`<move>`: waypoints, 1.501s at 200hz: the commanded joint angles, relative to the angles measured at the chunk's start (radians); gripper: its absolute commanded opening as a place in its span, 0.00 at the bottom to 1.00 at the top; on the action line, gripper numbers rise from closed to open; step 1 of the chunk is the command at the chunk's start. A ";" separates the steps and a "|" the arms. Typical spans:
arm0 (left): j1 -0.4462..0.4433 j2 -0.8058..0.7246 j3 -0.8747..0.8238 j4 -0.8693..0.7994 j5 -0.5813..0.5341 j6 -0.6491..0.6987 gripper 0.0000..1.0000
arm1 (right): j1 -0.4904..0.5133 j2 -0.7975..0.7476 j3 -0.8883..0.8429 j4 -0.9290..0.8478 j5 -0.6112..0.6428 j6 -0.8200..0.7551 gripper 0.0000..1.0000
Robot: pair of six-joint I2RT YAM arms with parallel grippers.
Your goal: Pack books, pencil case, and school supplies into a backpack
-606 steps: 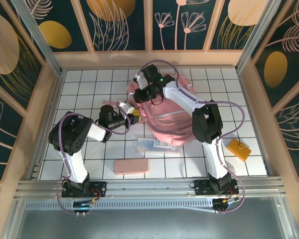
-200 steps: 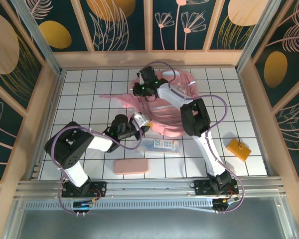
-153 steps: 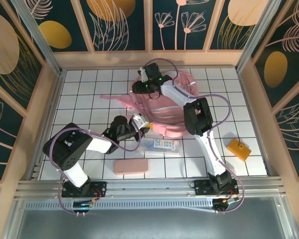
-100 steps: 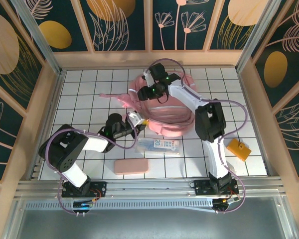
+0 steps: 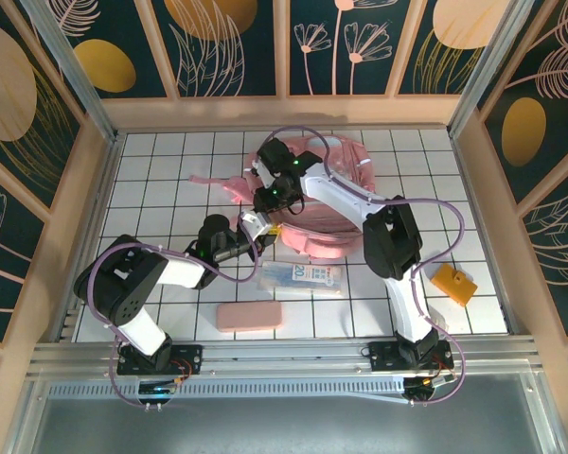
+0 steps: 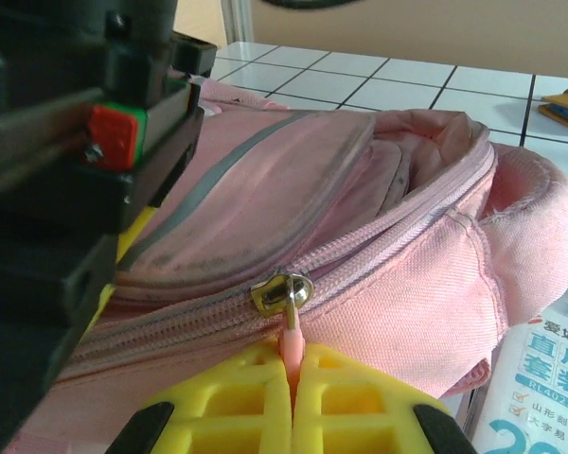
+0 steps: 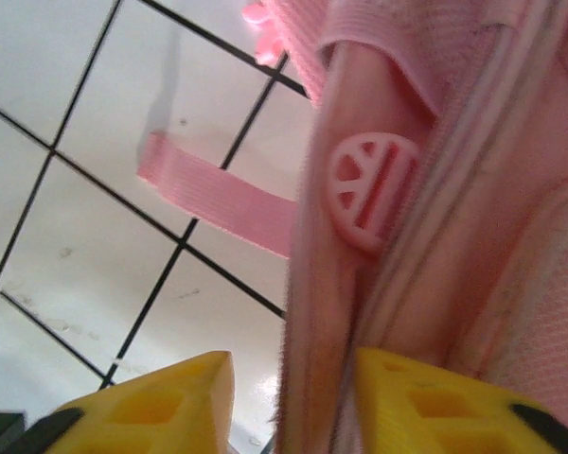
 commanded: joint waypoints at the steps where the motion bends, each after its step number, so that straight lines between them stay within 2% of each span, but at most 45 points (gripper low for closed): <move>1: 0.007 -0.008 0.009 0.113 0.038 0.006 0.00 | 0.004 0.055 0.033 -0.057 0.023 0.001 0.21; 23: 0.011 -0.017 -0.002 0.111 0.020 0.005 0.00 | 0.017 0.100 0.084 -0.082 0.035 0.032 0.10; 36: 0.013 -0.022 -0.010 0.115 0.005 0.002 0.00 | 0.017 0.108 0.093 -0.052 0.028 0.072 0.00; 53: 0.012 -0.029 -0.032 0.149 -0.012 -0.010 0.00 | 0.017 0.115 0.109 0.001 0.010 0.135 0.00; 91: 0.009 -0.035 -0.027 0.116 0.018 -0.016 0.00 | -0.008 0.144 0.156 0.147 0.074 0.335 0.00; 128: -0.038 -0.046 -0.026 0.073 -0.024 0.017 0.00 | -0.067 0.189 0.161 0.343 -0.001 0.572 0.00; 152: -0.090 -0.028 -0.025 0.077 -0.064 0.019 0.00 | -0.089 0.254 0.234 0.411 -0.020 0.675 0.00; 180: -0.153 0.013 -0.021 0.119 -0.081 -0.020 0.00 | -0.093 0.322 0.301 0.485 0.013 0.716 0.00; 210: -0.177 0.049 -0.031 0.205 -0.100 -0.079 0.00 | -0.103 0.359 0.301 0.551 0.026 0.734 0.00; 244: -0.175 0.007 -0.065 0.220 -0.191 -0.060 0.00 | -0.121 0.341 0.279 0.568 -0.043 0.664 0.00; 270: -0.146 -0.027 -0.060 0.166 -0.176 -0.041 0.00 | -0.138 0.265 0.248 0.542 -0.132 0.533 0.22; 288: -0.119 -0.046 -0.071 0.170 -0.170 -0.045 0.00 | -0.149 0.194 0.215 0.484 -0.194 0.409 0.31; 300: -0.094 -0.058 -0.079 0.169 -0.167 -0.051 0.00 | -0.151 0.156 0.213 0.397 -0.160 0.336 0.37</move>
